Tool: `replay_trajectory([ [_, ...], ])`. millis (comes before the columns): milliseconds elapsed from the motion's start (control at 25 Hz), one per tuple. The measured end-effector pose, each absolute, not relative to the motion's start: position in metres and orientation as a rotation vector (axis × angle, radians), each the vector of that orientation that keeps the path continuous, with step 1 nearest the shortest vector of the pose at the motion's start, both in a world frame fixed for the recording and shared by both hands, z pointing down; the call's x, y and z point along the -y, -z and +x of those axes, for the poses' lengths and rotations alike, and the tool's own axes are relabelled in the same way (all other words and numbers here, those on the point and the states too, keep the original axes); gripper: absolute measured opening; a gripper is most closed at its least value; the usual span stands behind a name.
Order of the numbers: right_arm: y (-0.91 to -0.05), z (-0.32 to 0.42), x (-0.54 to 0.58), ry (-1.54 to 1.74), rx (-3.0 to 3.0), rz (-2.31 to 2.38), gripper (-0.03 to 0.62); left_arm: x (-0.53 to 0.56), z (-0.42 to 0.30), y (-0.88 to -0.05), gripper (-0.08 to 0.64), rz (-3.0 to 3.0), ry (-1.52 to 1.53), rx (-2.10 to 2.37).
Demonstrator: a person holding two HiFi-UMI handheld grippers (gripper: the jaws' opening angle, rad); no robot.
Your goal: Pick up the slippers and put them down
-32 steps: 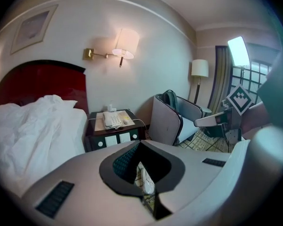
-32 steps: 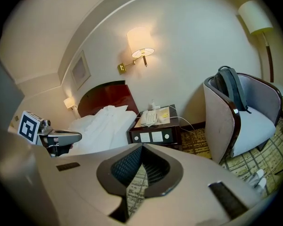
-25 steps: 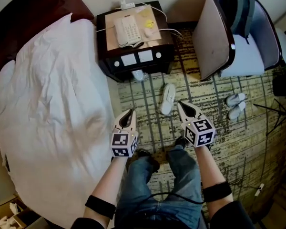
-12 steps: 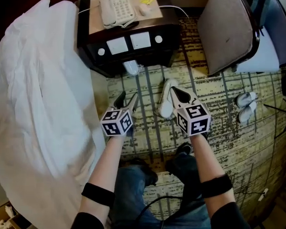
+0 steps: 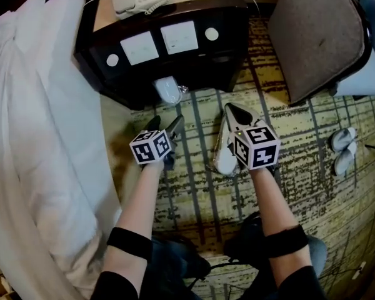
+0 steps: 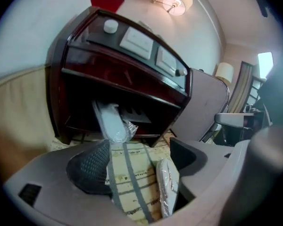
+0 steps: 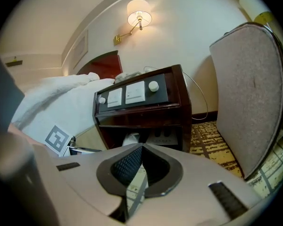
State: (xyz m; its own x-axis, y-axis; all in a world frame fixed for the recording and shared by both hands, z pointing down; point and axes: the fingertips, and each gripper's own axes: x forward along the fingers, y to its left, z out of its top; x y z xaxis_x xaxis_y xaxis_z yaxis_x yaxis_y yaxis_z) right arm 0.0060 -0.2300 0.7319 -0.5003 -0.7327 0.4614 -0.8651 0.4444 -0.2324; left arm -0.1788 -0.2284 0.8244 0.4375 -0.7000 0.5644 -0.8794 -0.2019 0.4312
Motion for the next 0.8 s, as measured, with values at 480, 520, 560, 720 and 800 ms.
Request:
replay_trajectory([
  [480, -0.795, -0.012, 0.254, -0.573, 2.438, 1.416, 0.002, 0.293, -0.219, -0.922, 0.429, 1.712, 0.124, 1.279],
  [520, -0.795, -0.013, 0.254, -0.57, 2.439, 1.414, 0.002, 0.297, -0.22, -0.924, 0.446, 1.696, 0.153, 1.264],
  [560, -0.794, -0.014, 0.254, -0.565, 2.441, 1.412, 0.002, 0.301, -0.22, -0.925, 0.459, 1.684, 0.177, 1.249],
  [720, -0.793, -0.014, 0.255, -0.553, 2.447, 1.414, 0.002, 0.317, -0.22, -0.934, 0.483, 1.651, 0.223, 1.216],
  [800, -0.794, -0.011, 0.256, -0.552, 2.444, 1.418, 0.002, 0.323, -0.22, -0.941, 0.483, 1.623, 0.243, 1.207],
])
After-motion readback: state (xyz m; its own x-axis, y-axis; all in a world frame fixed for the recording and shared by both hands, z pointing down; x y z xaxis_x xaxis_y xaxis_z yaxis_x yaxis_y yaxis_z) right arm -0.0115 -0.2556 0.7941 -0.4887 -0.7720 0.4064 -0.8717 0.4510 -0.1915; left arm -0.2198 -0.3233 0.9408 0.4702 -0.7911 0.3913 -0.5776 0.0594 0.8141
